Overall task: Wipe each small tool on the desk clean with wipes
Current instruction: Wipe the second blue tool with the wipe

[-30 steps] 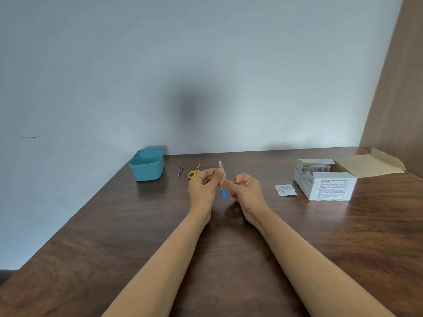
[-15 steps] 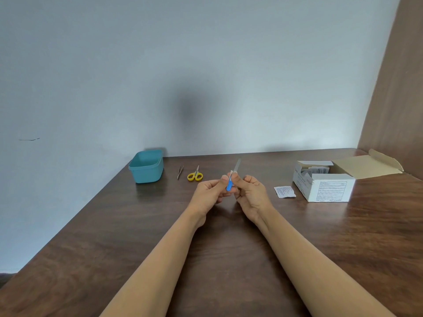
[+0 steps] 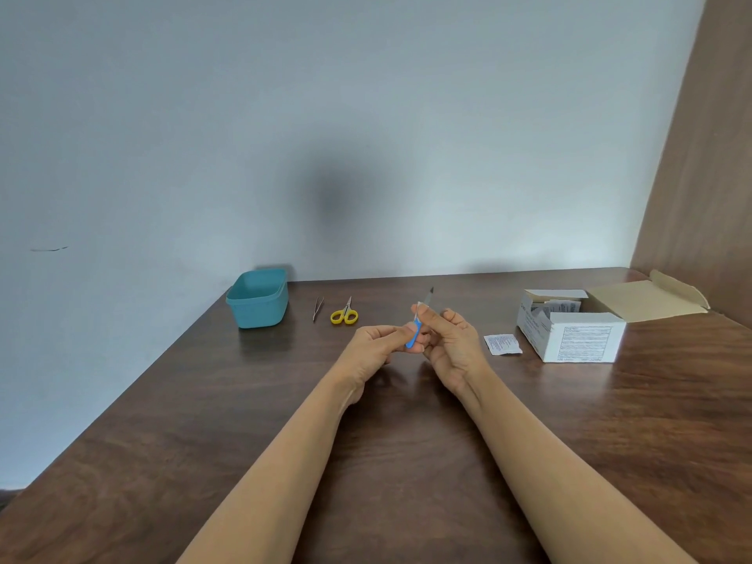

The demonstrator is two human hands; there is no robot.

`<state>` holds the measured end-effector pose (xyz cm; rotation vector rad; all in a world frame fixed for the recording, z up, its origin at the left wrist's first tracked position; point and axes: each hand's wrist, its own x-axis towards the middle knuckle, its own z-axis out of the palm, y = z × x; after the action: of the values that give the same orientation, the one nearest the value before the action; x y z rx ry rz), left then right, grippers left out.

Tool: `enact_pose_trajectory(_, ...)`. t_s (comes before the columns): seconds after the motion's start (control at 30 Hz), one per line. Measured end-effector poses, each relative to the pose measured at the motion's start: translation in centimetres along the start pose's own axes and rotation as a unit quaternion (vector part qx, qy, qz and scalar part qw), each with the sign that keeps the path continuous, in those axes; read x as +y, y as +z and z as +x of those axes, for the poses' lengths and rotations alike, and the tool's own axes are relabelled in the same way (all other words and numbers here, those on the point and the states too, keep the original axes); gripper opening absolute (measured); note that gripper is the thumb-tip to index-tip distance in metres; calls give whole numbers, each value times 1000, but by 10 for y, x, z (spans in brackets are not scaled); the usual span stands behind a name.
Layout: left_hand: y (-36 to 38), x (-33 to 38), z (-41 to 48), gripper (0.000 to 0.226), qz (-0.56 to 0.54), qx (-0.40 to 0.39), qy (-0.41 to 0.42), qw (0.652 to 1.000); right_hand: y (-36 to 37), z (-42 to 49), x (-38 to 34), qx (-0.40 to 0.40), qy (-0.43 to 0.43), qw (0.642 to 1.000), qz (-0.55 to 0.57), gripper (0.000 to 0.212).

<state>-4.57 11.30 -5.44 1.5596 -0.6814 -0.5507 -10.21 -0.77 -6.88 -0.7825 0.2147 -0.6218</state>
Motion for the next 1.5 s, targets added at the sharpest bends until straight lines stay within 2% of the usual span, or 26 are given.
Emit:
enact_pose_trajectory(0.23, 0, -5, -1, 23, 18, -58, 14, 998, -7, 6, -9, 60, -7, 997, 52, 31)
enact_pose_trajectory(0.43, -1, -4, -3, 22, 22, -62, 12, 998, -7, 6, -11, 81, -28, 996, 18, 28)
enact_pose_trajectory(0.67, -1, -1, -8, 24, 23, -33, 3, 999, -7, 3, -11, 25, -21, 999, -7, 29)
enact_pose_trajectory(0.9, -5, 3, -12, 21, -6, 18, 1, 1000, -2, -5, -2, -44, 15, 993, -111, 35)
enact_pose_trajectory(1.0, -7, 5, -13, 20, -4, 6, 2, 1000, -1, -6, -2, -37, 14, 995, -91, 35)
enact_pose_trajectory(1.13, -5, 5, -14, 21, 30, -17, -5, 999, 0, -3, -2, 31, 9, 999, -28, 37)
enact_pose_trajectory(1.3, -4, 3, -18, 21, 33, -50, -6, 998, -3, 1, -6, 84, 0, 996, 10, 24)
enact_pose_trajectory(1.5, -10, 4, -18, 21, 50, -52, -12, 997, -7, 5, -8, 54, 3, 998, 12, 14)
